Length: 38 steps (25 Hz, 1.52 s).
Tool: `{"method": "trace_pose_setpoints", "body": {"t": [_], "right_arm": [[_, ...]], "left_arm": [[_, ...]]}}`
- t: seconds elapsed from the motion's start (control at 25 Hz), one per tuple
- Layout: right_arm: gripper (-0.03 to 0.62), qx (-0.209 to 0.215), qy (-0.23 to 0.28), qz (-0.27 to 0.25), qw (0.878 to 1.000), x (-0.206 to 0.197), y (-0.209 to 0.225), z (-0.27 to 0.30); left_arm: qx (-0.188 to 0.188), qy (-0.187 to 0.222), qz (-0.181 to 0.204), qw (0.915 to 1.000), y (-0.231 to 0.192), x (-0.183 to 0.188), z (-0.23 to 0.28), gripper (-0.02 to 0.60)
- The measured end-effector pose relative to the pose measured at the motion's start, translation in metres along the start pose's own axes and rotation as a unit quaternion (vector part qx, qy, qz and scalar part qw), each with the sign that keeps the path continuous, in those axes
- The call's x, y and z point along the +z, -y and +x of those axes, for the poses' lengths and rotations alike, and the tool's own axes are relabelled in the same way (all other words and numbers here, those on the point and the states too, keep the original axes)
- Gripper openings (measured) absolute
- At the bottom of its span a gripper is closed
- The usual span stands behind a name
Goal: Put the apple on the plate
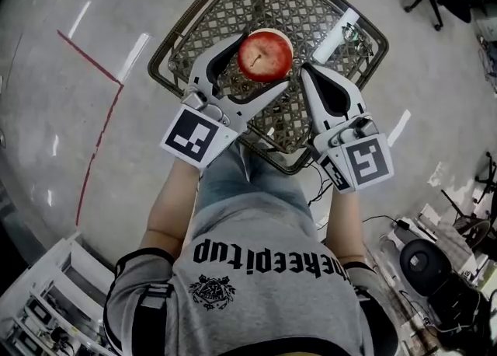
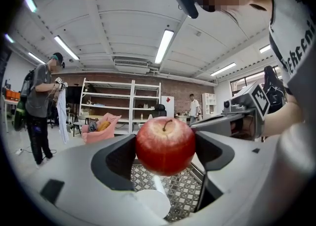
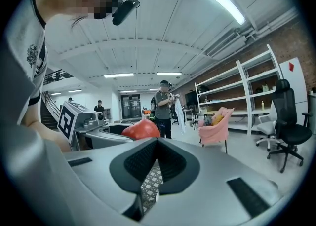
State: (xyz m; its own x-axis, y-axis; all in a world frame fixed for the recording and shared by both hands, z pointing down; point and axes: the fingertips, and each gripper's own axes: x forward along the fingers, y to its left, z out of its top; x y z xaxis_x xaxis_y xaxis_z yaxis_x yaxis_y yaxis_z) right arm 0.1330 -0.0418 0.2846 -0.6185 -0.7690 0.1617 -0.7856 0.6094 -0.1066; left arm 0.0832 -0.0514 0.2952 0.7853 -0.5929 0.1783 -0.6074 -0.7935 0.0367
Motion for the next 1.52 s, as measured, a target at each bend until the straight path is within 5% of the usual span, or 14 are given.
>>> {"method": "trace_pose_setpoints", "body": {"t": [0.72, 1.08, 1.52], "right_arm": [[0.003, 0.001, -0.046, 0.035, 0.998, -0.062, 0.027, 0.047], [0.003, -0.004, -0.067, 0.052, 0.996, -0.092, 0.041, 0.052], [0.003, -0.007, -0.084, 0.065, 0.994, -0.119, 0.048, 0.057]], "left_arm": [[0.005, -0.023, -0.035, 0.9991, -0.031, -0.073, 0.041, 0.403], [0.0, -0.028, -0.002, 0.9996, -0.038, -0.107, 0.065, 0.403], [0.003, -0.052, -0.023, 0.9984, -0.047, -0.152, 0.08, 0.403]]}}
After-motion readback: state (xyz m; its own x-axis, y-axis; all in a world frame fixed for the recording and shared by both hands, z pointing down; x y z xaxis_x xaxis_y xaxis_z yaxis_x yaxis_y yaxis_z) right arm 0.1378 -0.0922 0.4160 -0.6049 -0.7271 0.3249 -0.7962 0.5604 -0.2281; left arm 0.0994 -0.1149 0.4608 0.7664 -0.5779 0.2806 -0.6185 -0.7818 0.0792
